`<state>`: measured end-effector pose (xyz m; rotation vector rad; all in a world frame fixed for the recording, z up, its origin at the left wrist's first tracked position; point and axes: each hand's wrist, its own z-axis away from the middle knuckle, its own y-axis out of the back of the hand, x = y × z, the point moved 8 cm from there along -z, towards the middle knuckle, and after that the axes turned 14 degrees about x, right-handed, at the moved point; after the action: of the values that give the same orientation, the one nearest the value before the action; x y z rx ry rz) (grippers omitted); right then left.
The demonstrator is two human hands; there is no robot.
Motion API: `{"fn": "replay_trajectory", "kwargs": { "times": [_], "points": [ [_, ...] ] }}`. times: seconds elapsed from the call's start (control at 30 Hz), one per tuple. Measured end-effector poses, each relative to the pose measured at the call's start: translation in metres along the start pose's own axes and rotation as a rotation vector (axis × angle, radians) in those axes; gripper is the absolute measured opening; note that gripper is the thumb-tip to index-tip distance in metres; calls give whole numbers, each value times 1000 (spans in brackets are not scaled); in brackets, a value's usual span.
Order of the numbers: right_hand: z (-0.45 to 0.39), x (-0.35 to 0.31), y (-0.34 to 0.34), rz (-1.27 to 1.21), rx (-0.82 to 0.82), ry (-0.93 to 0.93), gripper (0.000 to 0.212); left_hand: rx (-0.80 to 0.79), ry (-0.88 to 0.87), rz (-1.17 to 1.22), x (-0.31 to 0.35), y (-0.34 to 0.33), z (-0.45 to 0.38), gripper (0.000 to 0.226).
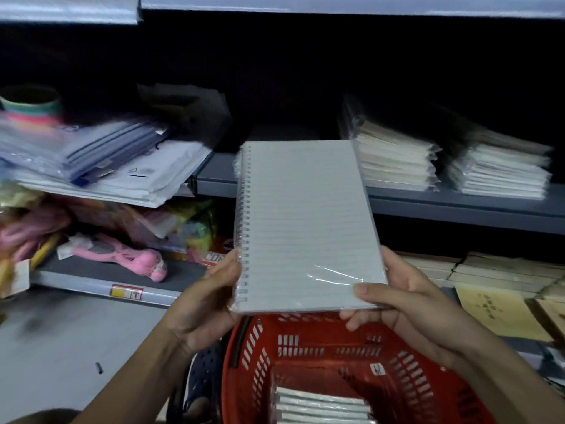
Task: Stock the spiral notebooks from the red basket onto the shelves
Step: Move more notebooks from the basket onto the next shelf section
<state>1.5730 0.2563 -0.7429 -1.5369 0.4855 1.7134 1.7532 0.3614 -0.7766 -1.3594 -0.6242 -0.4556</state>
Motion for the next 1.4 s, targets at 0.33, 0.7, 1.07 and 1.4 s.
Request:
{"fn": "replay_trajectory", "kwargs": {
  "times": [0.33,0.7,1.07,1.4],
  "points": [
    [-69,-12,-21,-109,73,-24,42,480,-101,-175,53,19,-33,31],
    [-114,-16,-12,-100,359,86,62,746,-433,-237,99,50,-50,40],
    [-131,-30,-13,125,408,327,59,1041,-754,-538,129,42,-50,22],
    [-178,-51,-3,214,717,333,39,1080,-783,-823,151,59,-102,24]
  ]
}}
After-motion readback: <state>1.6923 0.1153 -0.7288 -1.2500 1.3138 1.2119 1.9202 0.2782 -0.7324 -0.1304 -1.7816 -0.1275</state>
